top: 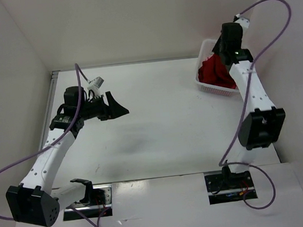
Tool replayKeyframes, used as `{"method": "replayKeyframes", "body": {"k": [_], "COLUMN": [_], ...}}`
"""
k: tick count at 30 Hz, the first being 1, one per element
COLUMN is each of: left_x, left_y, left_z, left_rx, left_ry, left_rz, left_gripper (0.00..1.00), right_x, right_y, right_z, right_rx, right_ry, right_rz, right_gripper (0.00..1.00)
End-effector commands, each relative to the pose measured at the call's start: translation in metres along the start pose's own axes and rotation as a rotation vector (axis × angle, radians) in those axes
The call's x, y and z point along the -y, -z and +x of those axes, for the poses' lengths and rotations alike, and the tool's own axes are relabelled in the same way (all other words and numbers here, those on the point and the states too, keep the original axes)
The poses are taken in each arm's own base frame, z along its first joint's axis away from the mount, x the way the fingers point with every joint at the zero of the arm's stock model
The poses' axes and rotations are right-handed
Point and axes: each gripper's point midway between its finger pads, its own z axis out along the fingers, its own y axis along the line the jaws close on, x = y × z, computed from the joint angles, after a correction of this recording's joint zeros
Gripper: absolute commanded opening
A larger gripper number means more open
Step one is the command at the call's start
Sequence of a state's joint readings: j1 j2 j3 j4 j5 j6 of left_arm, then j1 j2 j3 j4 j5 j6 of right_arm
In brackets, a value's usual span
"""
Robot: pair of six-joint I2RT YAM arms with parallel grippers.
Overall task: Fold and stack the t-shirts
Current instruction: Grab crumpled tshirt from bin with the right arm, then move the tshirt to the center of the board
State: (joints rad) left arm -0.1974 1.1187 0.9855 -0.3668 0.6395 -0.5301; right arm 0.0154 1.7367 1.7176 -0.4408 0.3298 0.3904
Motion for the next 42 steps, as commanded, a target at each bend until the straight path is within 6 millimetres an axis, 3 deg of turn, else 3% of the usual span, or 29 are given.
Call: {"method": "replayKeyframes", "body": {"k": [1, 2, 4, 5, 7, 8, 9, 10, 13, 16, 18, 19, 21, 22, 24, 25, 26, 27, 29, 30, 34, 39, 42], "left_x": [0.017, 0.016, 0.016, 0.016, 0.014, 0.014, 0.013, 0.012, 0.001, -0.009, -0.008, -0.010, -0.013, -0.023, -0.038, -0.056, -0.065, -0.068, -0.074, -0.064, -0.053, -0.059, -0.047], "left_y": [0.003, 0.004, 0.007, 0.009, 0.009, 0.012, 0.012, 0.015, 0.018, 0.021, 0.021, 0.023, 0.021, 0.016, 0.006, -0.004, -0.009, -0.015, -0.032, -0.046, -0.081, -0.086, -0.091], "left_z": [-0.034, -0.036, -0.051, -0.056, -0.065, -0.072, -0.075, -0.082, -0.092, -0.102, -0.104, -0.105, -0.105, -0.094, -0.078, -0.059, -0.051, -0.039, -0.021, -0.004, 0.048, 0.090, 0.119], "left_rx": [0.079, 0.086, 0.127, 0.140, 0.169, 0.191, 0.205, 0.233, 0.265, 0.289, 0.295, 0.301, 0.295, 0.269, 0.223, 0.177, 0.160, 0.124, 0.066, 0.010, -0.152, -0.257, -0.344], "left_ry": [-0.046, -0.044, -0.040, -0.042, -0.008, -0.003, 0.002, 0.008, 0.019, 0.030, 0.025, 0.029, 0.034, 0.039, 0.053, 0.075, 0.078, 0.091, 0.088, 0.070, 0.042, 0.051, 0.038], "left_rz": [0.033, 0.017, -0.026, -0.041, -0.073, -0.082, -0.090, -0.113, -0.153, -0.174, -0.170, -0.176, -0.180, -0.195, -0.209, -0.233, -0.241, -0.237, -0.238, -0.210, -0.199, -0.219, -0.157], "left_gripper": [0.77, 0.78, 0.82, 0.86, 0.87, 0.87, 0.88, 0.88, 0.91, 0.91, 0.91, 0.91, 0.91, 0.91, 0.91, 0.91, 0.91, 0.91, 0.85, 0.85, 0.82, 0.82, 0.83], "right_x": [-0.034, -0.045, -0.070, -0.081, -0.099, -0.109, -0.116, -0.125, -0.132, -0.139, -0.146, -0.153, -0.157, -0.158, -0.158, -0.154, -0.149, -0.138, -0.121, -0.111, -0.086, -0.062, -0.055], "right_y": [0.100, 0.137, 0.181, 0.218, 0.255, 0.288, 0.303, 0.339, 0.411, 0.430, 0.416, 0.393, 0.377, 0.347, 0.311, 0.277, 0.263, 0.236, 0.209, 0.189, 0.171, 0.159, 0.158], "right_z": [-0.085, -0.110, -0.123, -0.139, -0.148, -0.160, -0.163, -0.171, -0.194, -0.197, -0.186, -0.171, -0.158, -0.135, -0.107, -0.076, -0.064, -0.033, -0.004, 0.026, 0.059, 0.067, 0.070], "right_rx": [0.186, 0.240, 0.250, 0.286, 0.295, 0.311, 0.303, 0.317, 0.366, 0.358, 0.304, 0.236, 0.200, 0.150, 0.085, 0.020, 0.008, -0.045, -0.079, -0.136, -0.178, -0.152, -0.146], "right_ry": [-0.094, -0.118, -0.139, -0.170, -0.180, -0.195, -0.198, -0.184, -0.202, -0.190, -0.190, -0.193, -0.196, -0.197, -0.190, -0.172, -0.167, -0.166, -0.157, -0.146, -0.153, -0.133, -0.124], "right_rz": [-0.221, -0.296, -0.456, -0.547, -0.673, -0.776, -0.838, -0.975, -1.196, -1.288, -1.295, -1.283, -1.283, -1.229, -1.170, -1.087, -1.044, -0.963, -0.863, -0.805, -0.710, -0.597, -0.568], "right_gripper": [0.00, 0.00, 0.00, 0.00, 0.00, 0.00, 0.00, 0.00, 0.00, 0.00, 0.01, 0.01, 0.01, 0.01, 0.01, 0.01, 0.01, 0.01, 0.01, 0.01, 0.01, 0.01, 0.01]}}
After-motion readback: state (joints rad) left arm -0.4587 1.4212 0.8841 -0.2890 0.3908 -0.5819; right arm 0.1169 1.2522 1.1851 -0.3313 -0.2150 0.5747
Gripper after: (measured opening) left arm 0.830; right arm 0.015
